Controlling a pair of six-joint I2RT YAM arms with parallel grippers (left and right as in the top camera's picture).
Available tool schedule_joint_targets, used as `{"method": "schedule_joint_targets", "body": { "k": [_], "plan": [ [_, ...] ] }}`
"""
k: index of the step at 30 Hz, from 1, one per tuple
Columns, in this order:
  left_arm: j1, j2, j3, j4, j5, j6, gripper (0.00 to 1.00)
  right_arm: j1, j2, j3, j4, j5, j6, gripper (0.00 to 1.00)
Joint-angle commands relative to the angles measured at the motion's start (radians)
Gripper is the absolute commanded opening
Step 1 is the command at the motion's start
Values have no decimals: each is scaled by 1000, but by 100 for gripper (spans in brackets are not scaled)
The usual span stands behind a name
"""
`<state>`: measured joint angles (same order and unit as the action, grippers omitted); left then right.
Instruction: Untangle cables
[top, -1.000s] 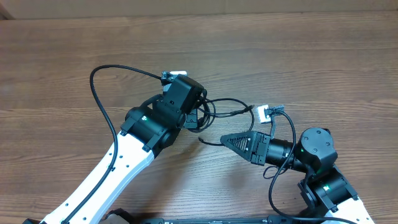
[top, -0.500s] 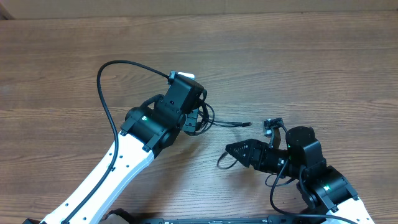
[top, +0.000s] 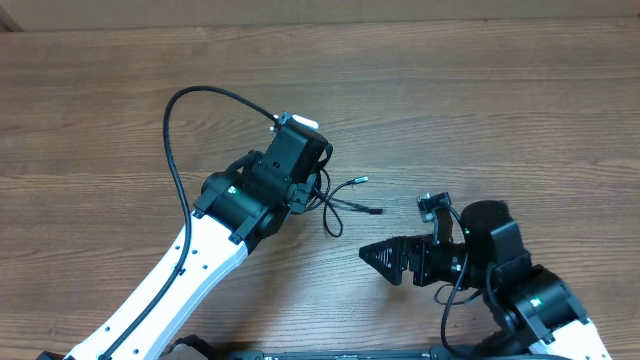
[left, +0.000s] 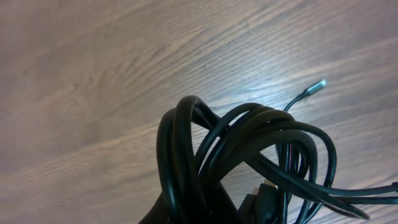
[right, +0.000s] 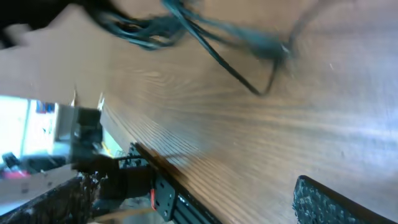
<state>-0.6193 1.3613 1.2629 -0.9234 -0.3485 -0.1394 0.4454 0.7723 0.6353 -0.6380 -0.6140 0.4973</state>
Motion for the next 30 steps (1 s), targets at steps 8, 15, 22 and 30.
{"method": "schedule_joint_targets", "body": {
  "k": [8,15,22,30],
  "plan": [
    [5,-4,6,47,319,383,4,-2,14,108,72,176,-298,89],
    [5,-4,6,97,487,323,4,-1,135,108,37,125,-298,79],
    [6,-4,6,113,485,266,4,17,233,108,43,-39,-324,63],
    [45,-4,6,190,420,116,5,113,261,108,46,-61,-323,35]
  ]
}}
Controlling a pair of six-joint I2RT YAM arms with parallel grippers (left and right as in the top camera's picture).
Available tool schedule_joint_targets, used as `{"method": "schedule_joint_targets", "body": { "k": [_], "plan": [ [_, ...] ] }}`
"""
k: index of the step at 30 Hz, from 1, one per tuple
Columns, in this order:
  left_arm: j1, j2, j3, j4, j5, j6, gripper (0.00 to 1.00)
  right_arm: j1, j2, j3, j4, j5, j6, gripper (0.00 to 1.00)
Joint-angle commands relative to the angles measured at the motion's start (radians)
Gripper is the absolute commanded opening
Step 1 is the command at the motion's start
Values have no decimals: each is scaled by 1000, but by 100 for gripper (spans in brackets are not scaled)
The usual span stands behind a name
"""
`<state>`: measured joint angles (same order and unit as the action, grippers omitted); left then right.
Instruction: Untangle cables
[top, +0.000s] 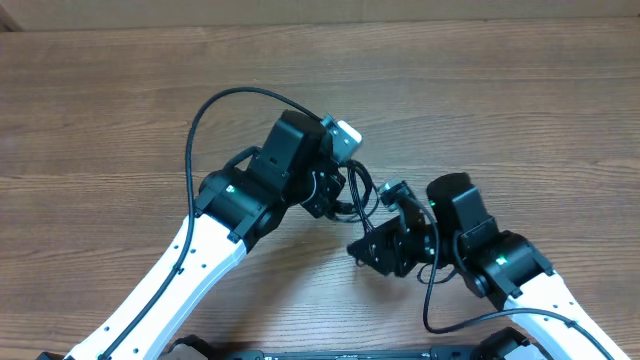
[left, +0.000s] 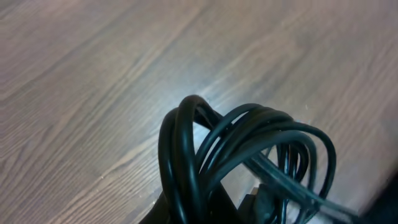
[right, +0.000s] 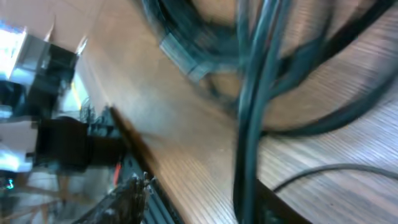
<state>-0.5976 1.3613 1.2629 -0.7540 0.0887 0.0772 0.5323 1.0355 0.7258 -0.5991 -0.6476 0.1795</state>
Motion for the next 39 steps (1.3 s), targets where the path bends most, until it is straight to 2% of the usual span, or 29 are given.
{"method": "schedule_joint_targets", "body": {
  "k": [1,5,7,9,10,11,13,14,19,24,26,28,30,33,36,39],
  "plan": [
    [28,-4,6,24,-17,-111,4,32,-3,17,9,-27,-5,30],
    [37,-4,6,10,-17,-114,4,35,-3,17,41,-28,47,11],
    [37,-4,6,-2,-17,-114,4,35,-3,17,77,-28,78,6],
    [37,-4,6,-13,-17,-114,4,35,-3,17,121,-28,108,5],
    [37,-4,6,-18,-17,-114,4,35,-3,17,136,-27,108,9],
    [37,-4,6,-21,-17,-114,4,35,-3,17,143,-25,108,20],
    [37,-4,6,-21,-17,-114,4,35,-3,17,133,17,108,52],
    [37,-4,6,-20,-17,-114,4,35,-3,17,122,43,108,56],
    [39,-4,6,-5,-32,-115,4,35,-3,17,50,149,108,66],
    [61,-4,6,25,-122,-201,4,36,-4,18,-10,36,108,72],
    [78,-4,6,34,-153,-227,4,36,-12,21,-29,-21,108,80],
    [99,-4,6,40,-155,-224,4,36,-30,35,-63,-48,108,92],
    [117,-4,6,41,-149,-181,4,36,-59,65,-111,-46,100,100],
    [127,-4,6,33,-118,-65,4,35,-114,135,-179,-13,56,100],
    [127,-4,6,9,7,83,4,35,-179,217,-185,36,13,100],
    [127,-4,6,-20,174,225,4,35,-233,250,-93,92,-32,100]
  ]
}}
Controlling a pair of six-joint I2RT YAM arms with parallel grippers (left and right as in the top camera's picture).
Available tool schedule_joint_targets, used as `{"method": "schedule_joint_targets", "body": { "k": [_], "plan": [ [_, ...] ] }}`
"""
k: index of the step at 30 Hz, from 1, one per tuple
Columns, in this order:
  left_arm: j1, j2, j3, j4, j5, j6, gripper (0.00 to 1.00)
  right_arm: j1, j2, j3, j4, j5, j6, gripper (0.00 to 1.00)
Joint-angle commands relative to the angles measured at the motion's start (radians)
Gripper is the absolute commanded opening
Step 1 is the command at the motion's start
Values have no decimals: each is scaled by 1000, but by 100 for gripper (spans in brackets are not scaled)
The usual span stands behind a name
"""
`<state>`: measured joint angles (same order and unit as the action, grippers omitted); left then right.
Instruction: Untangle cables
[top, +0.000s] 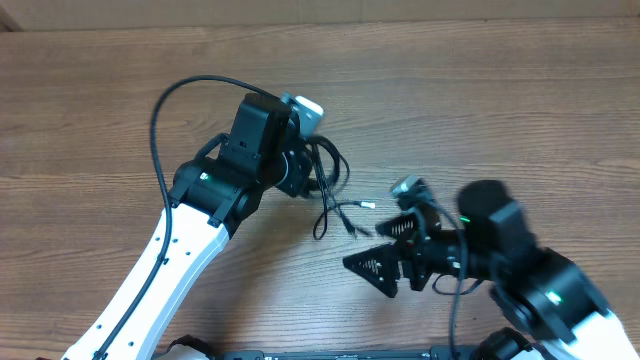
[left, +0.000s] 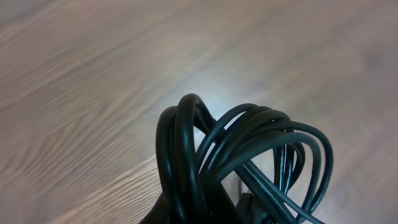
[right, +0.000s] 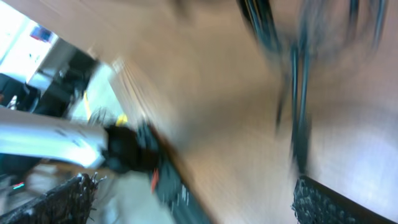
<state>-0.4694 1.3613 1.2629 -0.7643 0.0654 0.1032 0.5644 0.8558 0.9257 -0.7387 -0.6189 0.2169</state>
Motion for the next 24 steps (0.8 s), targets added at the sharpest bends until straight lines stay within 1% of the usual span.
{"method": "schedule_joint_targets", "body": {
  "k": [1,2,3,4,5,6,9,10,11,14,17,19,21,22,24],
  "plan": [
    [-1,-4,6,-13,223,220,4,3,-60,50,75,108,-69,100],
    [-1,-4,6,-13,246,234,4,3,-60,50,94,174,-69,100],
    [-1,-4,6,-10,256,234,4,3,-57,50,97,241,-69,95],
    [-1,-4,6,-4,258,231,4,5,-39,49,81,319,-69,80],
    [-1,-4,6,1,257,217,4,7,-23,49,66,344,-69,74],
    [-1,-4,6,5,256,193,4,11,-1,49,49,359,-69,71],
    [-1,-4,6,13,257,111,4,41,83,49,34,365,-68,70],
    [-1,-4,6,13,257,100,4,55,111,49,37,369,-68,70],
    [-2,-4,6,11,257,98,4,98,177,49,45,403,-68,70],
    [-2,-4,6,11,247,94,4,175,260,50,54,489,-68,68],
    [-2,-4,6,11,183,46,4,256,318,50,67,589,-61,66],
    [-2,-4,6,10,140,2,4,302,343,50,81,656,-32,64],
    [-2,-4,6,8,139,-16,4,339,369,50,86,766,27,58],
    [-2,-4,6,6,147,-15,4,351,383,50,86,826,58,53],
    [-2,-4,6,-2,166,-16,4,361,407,50,87,905,103,46]
  ]
}}
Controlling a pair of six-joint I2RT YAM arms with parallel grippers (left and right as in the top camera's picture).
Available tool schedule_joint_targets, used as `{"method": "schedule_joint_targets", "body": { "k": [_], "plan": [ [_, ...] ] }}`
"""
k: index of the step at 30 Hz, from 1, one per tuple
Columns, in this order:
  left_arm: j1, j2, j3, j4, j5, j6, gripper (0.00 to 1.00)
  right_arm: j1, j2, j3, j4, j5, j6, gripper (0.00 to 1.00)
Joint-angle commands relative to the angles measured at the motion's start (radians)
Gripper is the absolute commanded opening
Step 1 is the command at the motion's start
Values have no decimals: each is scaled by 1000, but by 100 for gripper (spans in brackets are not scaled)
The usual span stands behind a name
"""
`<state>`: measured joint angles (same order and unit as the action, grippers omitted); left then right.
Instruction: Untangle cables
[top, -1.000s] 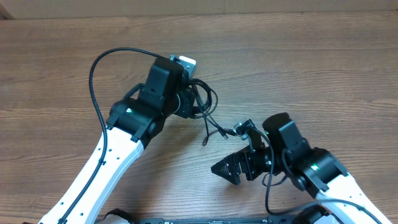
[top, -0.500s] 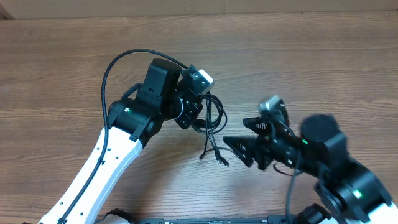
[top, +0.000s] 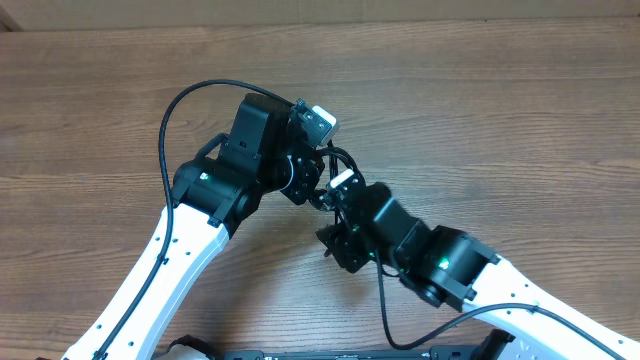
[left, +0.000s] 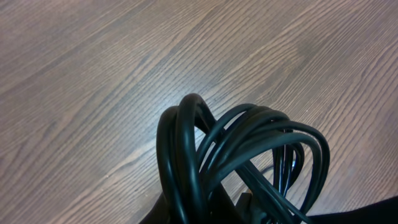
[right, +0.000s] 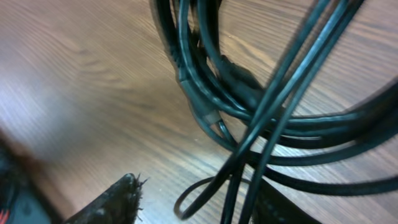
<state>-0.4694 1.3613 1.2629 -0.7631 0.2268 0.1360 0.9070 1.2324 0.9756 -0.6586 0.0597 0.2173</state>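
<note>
A bundle of black cables (left: 249, 143) loops up out of my left gripper (left: 205, 210), which is shut on it; the fingers are hidden under the coils. In the overhead view the left gripper (top: 318, 172) holds the bundle (top: 338, 163) above the wooden table. My right gripper (top: 338, 240) sits just below it, open. In the right wrist view the thick coils (right: 214, 81) hang ahead, and thin strands (right: 277, 121) drop down between the spread fingers (right: 118, 198) of the right gripper (right: 199, 205). The cable ends are hidden.
The wooden table (top: 520, 110) stretches bare to the back and right. The left arm's own black lead (top: 180, 110) arcs over the table at the left. The two arms crowd together at the middle front.
My right gripper has moved from the front right, apart from the cables, to just under the bundle, with strands between its open fingers. The left gripper holds the bundle slightly further right.
First my left gripper held the bundle with loose ends trailing on the table and the right gripper stood apart. Then the right gripper was close against the cables. Then it was away again at the front right. Now it is back under the bundle.
</note>
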Motion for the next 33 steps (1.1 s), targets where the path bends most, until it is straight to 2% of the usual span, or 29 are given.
{"method": "schedule_joint_targets", "body": {
  "k": [1,6,8,11,19,28,33],
  "plan": [
    [-2,-4,6,-5,8,-52,4,19,39,0,8,240,114,42],
    [0,-4,6,-18,10,-55,4,19,60,0,8,246,153,25],
    [0,-4,6,-18,10,-72,4,19,60,0,8,245,156,15],
    [2,-4,6,-18,-7,-73,4,19,57,1,7,209,195,4],
    [22,-4,6,-15,-179,-69,4,18,-35,106,-32,-21,206,4],
    [22,-4,6,-18,-168,-69,4,17,-105,141,-61,-190,259,4],
    [22,-4,6,-19,-42,-40,4,0,-103,140,-57,-144,262,4]
  ]
}}
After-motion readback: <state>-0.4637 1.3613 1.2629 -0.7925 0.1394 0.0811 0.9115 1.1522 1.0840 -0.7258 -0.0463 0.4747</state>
